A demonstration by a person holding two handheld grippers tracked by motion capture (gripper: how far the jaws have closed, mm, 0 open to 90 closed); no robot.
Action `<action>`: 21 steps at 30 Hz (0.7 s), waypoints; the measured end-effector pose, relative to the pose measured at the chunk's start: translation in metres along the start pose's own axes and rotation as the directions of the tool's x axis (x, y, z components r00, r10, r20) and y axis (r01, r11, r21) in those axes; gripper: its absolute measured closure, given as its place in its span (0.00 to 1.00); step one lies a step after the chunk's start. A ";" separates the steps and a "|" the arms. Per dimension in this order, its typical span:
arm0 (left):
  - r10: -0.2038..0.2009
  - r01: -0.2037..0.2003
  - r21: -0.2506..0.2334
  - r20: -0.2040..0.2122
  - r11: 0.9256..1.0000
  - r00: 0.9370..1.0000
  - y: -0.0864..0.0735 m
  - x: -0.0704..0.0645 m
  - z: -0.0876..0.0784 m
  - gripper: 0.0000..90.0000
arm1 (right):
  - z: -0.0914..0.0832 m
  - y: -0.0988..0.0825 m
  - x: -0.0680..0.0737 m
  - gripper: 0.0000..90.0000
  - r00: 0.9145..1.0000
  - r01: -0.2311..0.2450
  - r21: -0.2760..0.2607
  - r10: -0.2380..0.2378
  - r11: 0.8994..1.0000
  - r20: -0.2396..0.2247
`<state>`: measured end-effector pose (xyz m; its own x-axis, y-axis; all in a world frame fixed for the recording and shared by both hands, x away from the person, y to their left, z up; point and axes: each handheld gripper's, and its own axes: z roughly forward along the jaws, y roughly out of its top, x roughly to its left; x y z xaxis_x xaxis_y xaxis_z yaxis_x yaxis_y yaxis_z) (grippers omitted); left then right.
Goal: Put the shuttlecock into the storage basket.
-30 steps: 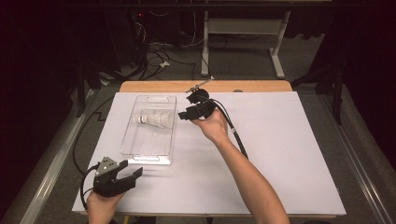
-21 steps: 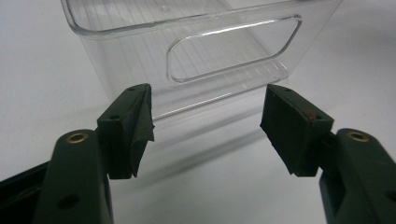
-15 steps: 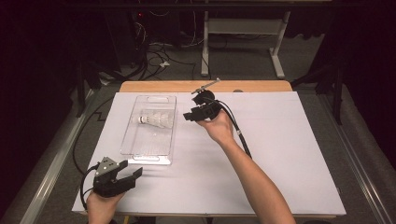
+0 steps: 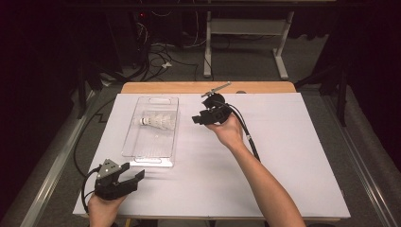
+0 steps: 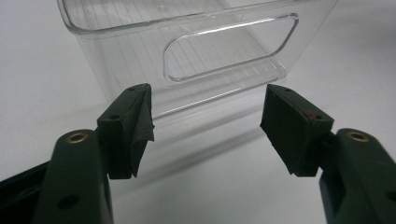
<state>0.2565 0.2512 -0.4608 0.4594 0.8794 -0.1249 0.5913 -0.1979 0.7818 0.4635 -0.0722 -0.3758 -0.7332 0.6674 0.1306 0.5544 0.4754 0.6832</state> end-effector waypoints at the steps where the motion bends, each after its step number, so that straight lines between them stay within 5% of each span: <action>1: 0.001 -0.001 0.000 0.000 1.000 1.000 0.000 0.000 0.000 0.38 | 0.000 -0.001 -0.001 0.62 1.000 -0.004 0.001 0.004 1.000 0.001; 21: -0.007 0.007 -0.002 0.000 1.000 1.000 0.000 0.001 -0.001 0.38 | -0.010 -0.016 -0.013 0.62 0.999 -0.032 -0.013 0.032 0.999 0.015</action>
<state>0.2562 0.2523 -0.4608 0.4551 0.8809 -0.1301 0.5932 -0.1910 0.7821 0.4606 -0.0943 -0.3816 -0.7090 0.6909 0.1415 0.5722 0.4463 0.6880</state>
